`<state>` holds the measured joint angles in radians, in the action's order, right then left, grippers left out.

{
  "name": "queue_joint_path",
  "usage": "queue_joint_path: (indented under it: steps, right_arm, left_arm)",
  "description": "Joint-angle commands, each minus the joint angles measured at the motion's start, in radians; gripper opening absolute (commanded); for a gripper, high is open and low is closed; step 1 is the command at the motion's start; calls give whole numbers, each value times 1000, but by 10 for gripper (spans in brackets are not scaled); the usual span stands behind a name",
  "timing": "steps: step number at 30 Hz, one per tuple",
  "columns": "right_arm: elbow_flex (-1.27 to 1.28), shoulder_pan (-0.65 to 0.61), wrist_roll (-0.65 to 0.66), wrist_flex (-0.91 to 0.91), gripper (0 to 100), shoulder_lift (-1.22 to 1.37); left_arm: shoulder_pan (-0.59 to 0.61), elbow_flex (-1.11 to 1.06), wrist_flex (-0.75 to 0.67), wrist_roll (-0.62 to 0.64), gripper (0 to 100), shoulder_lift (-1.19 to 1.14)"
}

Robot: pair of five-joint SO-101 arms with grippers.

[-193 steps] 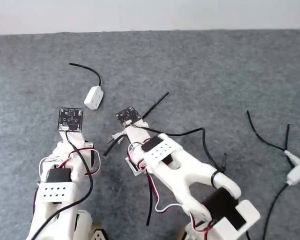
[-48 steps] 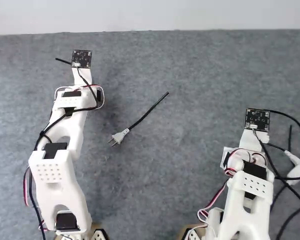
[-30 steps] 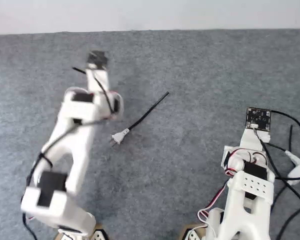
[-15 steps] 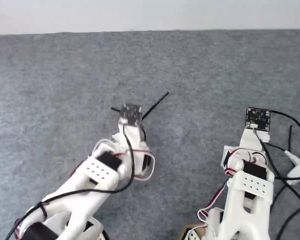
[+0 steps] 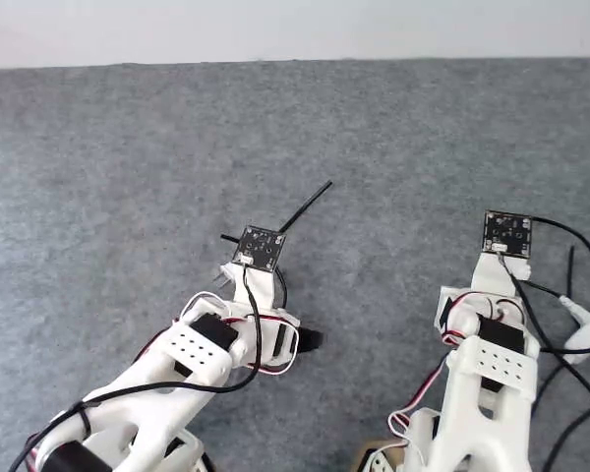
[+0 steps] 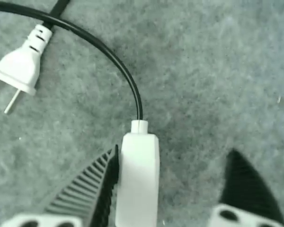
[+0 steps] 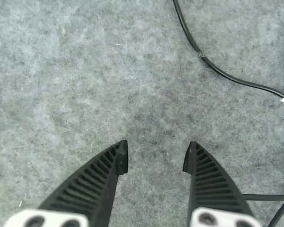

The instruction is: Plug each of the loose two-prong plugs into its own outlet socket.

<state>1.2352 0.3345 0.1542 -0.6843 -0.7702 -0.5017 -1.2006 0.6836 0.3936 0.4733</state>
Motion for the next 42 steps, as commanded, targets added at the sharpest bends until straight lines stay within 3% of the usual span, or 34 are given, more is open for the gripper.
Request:
queue_joint_path:
  steps: [1, 5, 11, 13, 17, 30, 38, 42]
  right_arm:
    - [-5, -4, 11, 15, 184, 2]
    - [-5, -4, 11, 16, 184, 2]
    - [-3, -4, 11, 19, 184, 2]
    - [-3, -4, 11, 19, 184, 2]
    - [-5, -4, 12, 19, 184, 2]
    - [-6, -4, 12, 21, 184, 2]
    - [-6, -4, 12, 21, 184, 2]
    - [-6, -4, 12, 19, 184, 2]
  left_arm:
    - [0, 24, -9, -12, 371, 29]
    - [35, 76, 15, -14, 371, 29]
    - [89, 252, 210, -94, 345, 37]
    - [91, 288, 250, -150, 265, 77]
    - [71, 302, 269, -288, 15, 210]
    - [-201, 81, 245, -319, 13, 318]
    - [-193, -61, 107, -325, 13, 318]
    - [-89, -117, 12, -327, 13, 318]
